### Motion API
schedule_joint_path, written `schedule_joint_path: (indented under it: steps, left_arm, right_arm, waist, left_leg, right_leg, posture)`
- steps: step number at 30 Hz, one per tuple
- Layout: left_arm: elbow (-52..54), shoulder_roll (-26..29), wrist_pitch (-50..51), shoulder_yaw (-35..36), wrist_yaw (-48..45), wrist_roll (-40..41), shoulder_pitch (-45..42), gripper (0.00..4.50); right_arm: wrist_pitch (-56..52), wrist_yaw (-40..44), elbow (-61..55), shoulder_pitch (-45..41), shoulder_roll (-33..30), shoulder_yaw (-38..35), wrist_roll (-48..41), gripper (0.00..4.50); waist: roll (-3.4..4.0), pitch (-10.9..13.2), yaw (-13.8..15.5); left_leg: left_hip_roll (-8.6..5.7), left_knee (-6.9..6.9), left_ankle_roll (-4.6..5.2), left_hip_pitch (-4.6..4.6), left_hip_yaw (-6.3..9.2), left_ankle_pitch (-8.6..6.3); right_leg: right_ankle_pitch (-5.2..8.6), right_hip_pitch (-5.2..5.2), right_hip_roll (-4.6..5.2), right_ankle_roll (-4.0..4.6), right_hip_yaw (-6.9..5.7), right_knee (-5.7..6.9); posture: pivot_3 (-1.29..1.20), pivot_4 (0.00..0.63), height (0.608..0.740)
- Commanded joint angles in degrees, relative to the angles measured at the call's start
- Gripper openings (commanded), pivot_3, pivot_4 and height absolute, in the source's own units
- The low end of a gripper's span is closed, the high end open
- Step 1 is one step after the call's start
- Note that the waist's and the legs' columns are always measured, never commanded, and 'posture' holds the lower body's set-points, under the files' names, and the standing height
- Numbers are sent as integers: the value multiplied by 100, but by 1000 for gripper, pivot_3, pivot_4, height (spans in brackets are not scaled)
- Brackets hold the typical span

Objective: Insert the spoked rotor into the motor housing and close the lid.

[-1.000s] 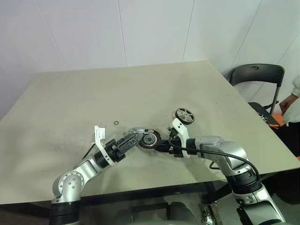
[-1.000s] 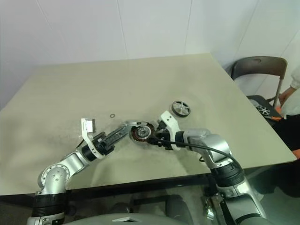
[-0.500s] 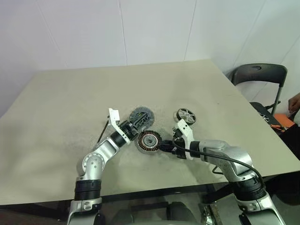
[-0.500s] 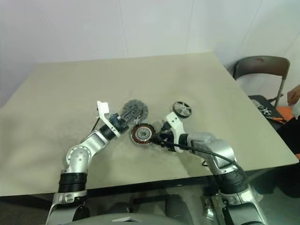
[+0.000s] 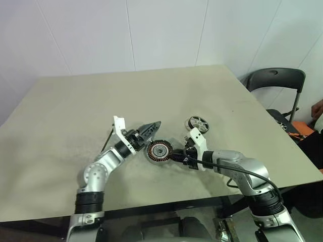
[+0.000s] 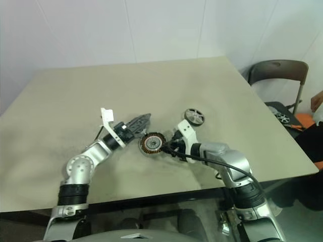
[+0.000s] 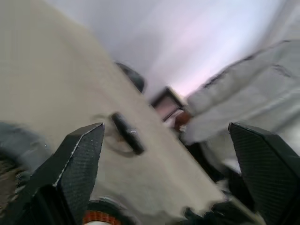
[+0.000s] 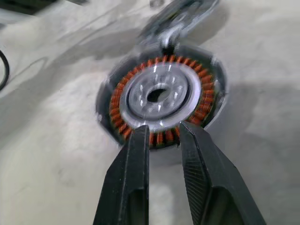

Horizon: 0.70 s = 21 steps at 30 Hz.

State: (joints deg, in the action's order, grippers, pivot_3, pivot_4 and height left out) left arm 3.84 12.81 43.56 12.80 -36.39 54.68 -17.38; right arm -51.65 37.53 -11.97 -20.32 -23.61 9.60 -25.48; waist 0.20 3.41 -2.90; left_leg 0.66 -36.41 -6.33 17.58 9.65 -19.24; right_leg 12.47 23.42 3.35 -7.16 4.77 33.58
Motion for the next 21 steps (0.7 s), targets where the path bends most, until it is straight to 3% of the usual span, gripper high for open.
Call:
schedule_joint_path:
  steps: [1, 9, 14, 17, 21]
  left_arm:
    - [417, 571, 131, 372, -404, 379, -131, 4491]
    - [-136, 1848, 20, 385, -1256, -99, -114, 4491]
    - [-275, 2081, -198, 217, -1676, -452, -39, 4491]
    - [-361, 2085, -293, 272, -1719, -560, -31, 4491]
    - [-402, 2226, -457, 467, -1741, -720, 221, 4491]
  right_arm:
    - [700, 27, 68, -537, -90, -195, 266, 1058]
    - [1419, 483, 672, -1115, -448, -128, 664, 1058]
    - [2433, 1111, 1689, -1694, -1144, 118, 1392, 1058]
    - [2637, 1325, 2133, -2089, -1236, -71, 1358, 1058]
    - [2613, 1534, 1560, -1877, -1114, -192, 1095, 1234]
  waist:
    - [1, 0, 6]
    - [1, 1, 34]
    - [6, 4, 36]
    - [5, 4, 27]
    - [6, 4, -30]
  left_leg:
    - [0, 2, 0, 0, 0, 0]
    - [0, 26, -1, 4, 0, 0]
    - [-1, 28, 0, 9, -4, 0]
    - [-1, 27, 0, 7, -5, 0]
    - [0, 31, 0, 3, -4, 0]
  right_leg:
    - [0, 0, 0, 0, 0, -1]
    - [-11, 3, 7, 7, -2, -14]
    - [-14, 9, 9, 7, -2, -20]
    - [-11, 8, 9, 11, -2, -17]
    - [-16, 8, 9, 2, -2, -12]
  posture:
    - [0, 0, 740]
    - [0, 0, 740]
    - [0, 0, 740]
    - [0, 0, 740]
    - [0, 0, 740]
